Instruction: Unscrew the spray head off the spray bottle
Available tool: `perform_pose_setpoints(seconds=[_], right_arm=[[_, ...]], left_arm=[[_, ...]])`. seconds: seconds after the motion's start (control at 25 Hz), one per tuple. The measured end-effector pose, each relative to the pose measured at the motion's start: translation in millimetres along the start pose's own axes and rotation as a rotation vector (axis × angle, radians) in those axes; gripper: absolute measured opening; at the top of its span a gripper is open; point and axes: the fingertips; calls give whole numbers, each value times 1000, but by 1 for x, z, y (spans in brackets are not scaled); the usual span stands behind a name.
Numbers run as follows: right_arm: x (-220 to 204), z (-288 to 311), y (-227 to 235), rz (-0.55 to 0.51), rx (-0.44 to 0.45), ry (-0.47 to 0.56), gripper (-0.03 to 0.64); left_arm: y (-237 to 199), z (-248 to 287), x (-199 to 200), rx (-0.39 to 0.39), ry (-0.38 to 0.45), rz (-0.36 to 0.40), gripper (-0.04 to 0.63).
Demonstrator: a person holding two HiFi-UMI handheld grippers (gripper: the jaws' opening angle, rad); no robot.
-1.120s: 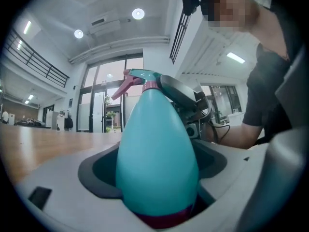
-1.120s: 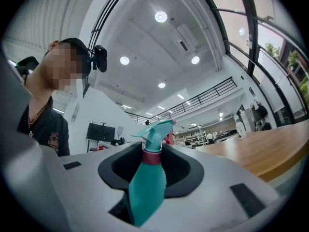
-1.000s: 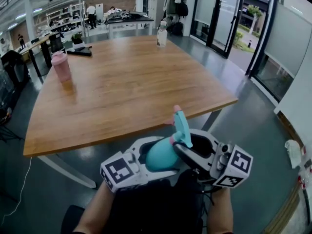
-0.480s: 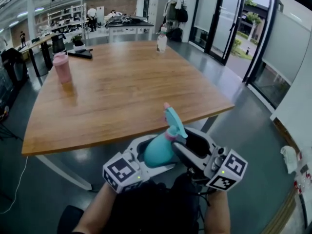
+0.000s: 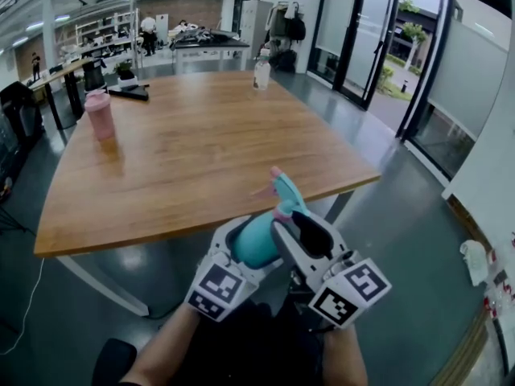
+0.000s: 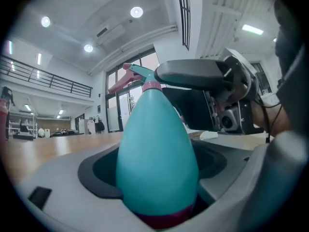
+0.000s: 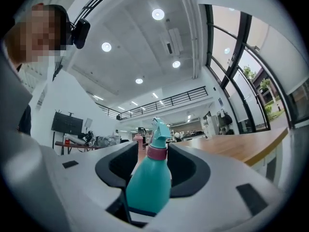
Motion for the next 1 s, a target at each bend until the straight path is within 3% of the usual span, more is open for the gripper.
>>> perform_pose_setpoints(seconds=[0.08,0.12,0.32,0.68,1.0], right_arm=[[-1,-1,6,4,-41,-4,163],[-1,-1,8,7,-54,-5,118],[-1,-2,9,7,-33,0,126],[8,-16,-13,-31,242,7,123],[5,-23,-26,-15,480,11,123]], left_arm=[[1,2,-2,14,-12,5,431],[1,3,-3,16,-19,7,431],[3,2,-3,-28,-19,6,431],[28,-17,13,-292,53,-68,431],[42,-32,11,-460,89,-104,431]])
Point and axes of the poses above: the fingertips, and each gripper's own axes: z forward along the fingers, y to its right, x out of its top, and after that the axes turned 10 degrees about x, right-handed
